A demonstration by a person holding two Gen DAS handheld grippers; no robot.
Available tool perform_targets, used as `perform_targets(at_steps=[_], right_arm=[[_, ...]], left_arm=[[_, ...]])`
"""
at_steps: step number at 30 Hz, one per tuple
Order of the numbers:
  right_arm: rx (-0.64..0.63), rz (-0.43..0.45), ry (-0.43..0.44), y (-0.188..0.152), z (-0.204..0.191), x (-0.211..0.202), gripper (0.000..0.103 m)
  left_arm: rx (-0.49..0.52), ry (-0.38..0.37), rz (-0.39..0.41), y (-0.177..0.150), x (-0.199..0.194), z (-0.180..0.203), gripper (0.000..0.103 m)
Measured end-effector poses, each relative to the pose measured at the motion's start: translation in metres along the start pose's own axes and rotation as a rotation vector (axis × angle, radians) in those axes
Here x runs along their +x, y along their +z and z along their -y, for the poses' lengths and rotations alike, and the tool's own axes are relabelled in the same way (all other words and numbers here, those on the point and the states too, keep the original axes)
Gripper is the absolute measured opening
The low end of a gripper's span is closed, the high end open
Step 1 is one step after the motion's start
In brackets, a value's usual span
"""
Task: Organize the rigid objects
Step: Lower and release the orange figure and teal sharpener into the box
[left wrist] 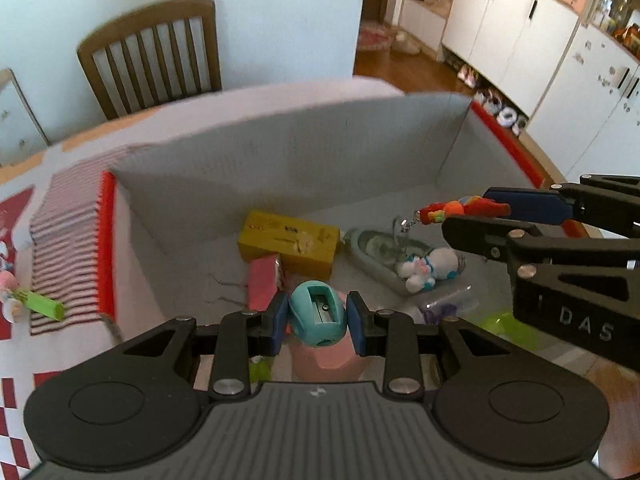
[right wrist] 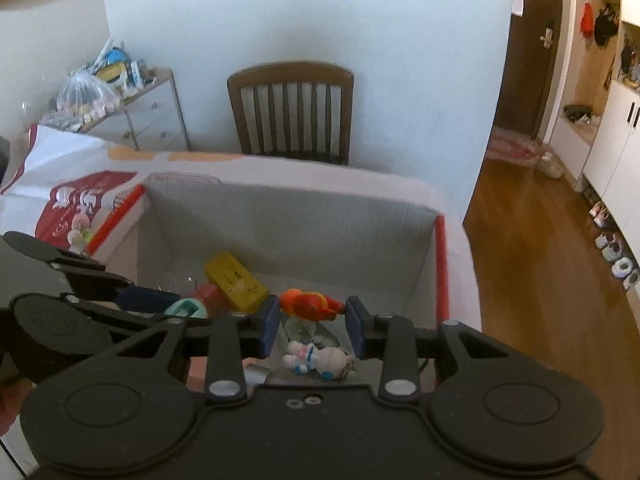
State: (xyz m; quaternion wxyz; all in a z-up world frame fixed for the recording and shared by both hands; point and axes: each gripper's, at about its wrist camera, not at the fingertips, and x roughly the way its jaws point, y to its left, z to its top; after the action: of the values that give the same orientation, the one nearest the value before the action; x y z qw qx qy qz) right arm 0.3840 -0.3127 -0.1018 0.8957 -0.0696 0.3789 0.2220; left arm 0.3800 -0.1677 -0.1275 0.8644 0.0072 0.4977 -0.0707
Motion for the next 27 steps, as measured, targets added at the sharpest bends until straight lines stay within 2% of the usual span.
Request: perform_targets(at_steps=[8,14,20,27], right_arm=[[-0.034,-0.088,0.025,-0.010,0.000,0.013,0.034],[-0.026,-0.137,0.039,-0.014,0.003,0.017,0.034],[-0.007,-0.162,0.044,-0.014,0.004,0.017,0.035],[-0.003,-0.164,0.038,-0.015,0.003,0.011,0.037]], left_arm=[[0.020,0.002,-0.065,0.003,0.018,0.002,0.031],[-0.008,-0.013,-0.123,0.002,0.027,-0.002,0.031],[0.000,-0.006,-0.136,0.005,0.028,0.001,0.031],[-0.001,-0.015,-0.102,0.006,0.017,-0.001,0.031]])
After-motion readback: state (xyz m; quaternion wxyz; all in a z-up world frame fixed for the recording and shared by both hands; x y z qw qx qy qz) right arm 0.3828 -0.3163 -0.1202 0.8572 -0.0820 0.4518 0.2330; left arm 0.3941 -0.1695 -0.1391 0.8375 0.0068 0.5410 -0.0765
